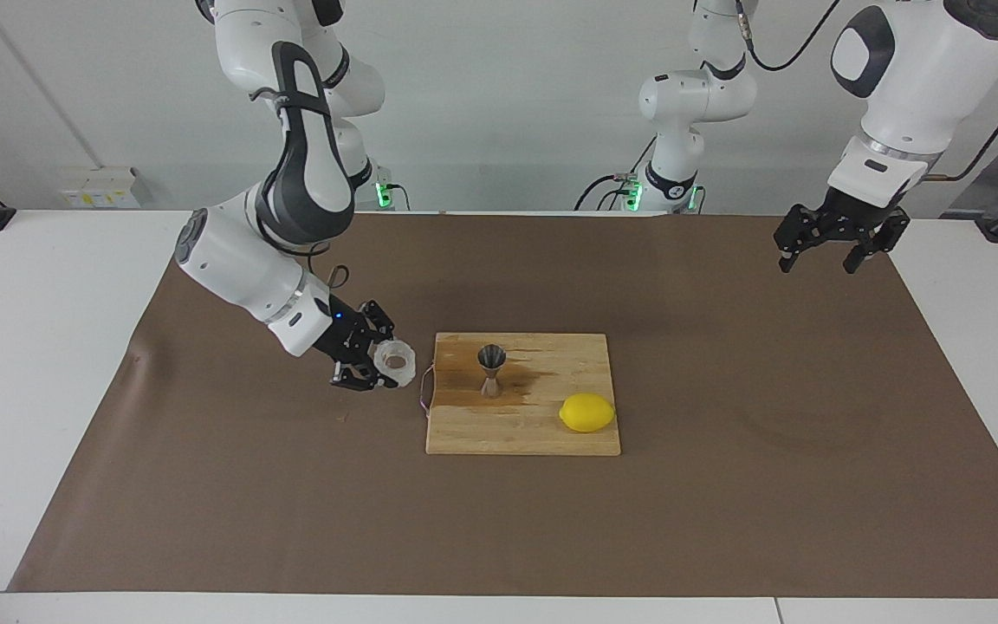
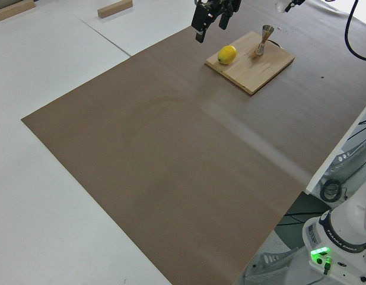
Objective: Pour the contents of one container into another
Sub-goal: 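Lift the white cup with the right gripper over the metal cup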
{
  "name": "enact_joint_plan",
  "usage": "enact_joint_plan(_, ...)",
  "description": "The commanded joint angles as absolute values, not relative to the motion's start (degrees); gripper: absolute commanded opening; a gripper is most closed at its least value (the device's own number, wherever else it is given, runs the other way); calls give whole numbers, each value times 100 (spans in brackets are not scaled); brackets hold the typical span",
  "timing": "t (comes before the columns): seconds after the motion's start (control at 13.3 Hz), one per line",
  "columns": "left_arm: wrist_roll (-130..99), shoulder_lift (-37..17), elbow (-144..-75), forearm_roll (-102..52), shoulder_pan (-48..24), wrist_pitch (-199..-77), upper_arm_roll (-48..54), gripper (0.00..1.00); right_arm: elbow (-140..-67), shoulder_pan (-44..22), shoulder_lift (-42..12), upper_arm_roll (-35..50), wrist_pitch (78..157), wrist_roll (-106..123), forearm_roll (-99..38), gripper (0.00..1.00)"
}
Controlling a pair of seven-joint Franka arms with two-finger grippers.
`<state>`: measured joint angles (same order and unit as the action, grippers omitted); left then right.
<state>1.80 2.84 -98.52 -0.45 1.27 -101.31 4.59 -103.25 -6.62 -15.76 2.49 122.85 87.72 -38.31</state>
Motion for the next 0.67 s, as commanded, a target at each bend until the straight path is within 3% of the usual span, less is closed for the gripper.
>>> enact_joint_plan(0.0, 202, 360, -9905, 61, 167, -10064, 492, 100, -10310, -896, -1538, 263, 12602, 7931, -3202, 43)
enact_joint_plan(0.6, 211, 448, -9694, 53, 167, -9378, 466, 100, -10441, -1818, -1538, 255, 13438, 6646, -1848, 43)
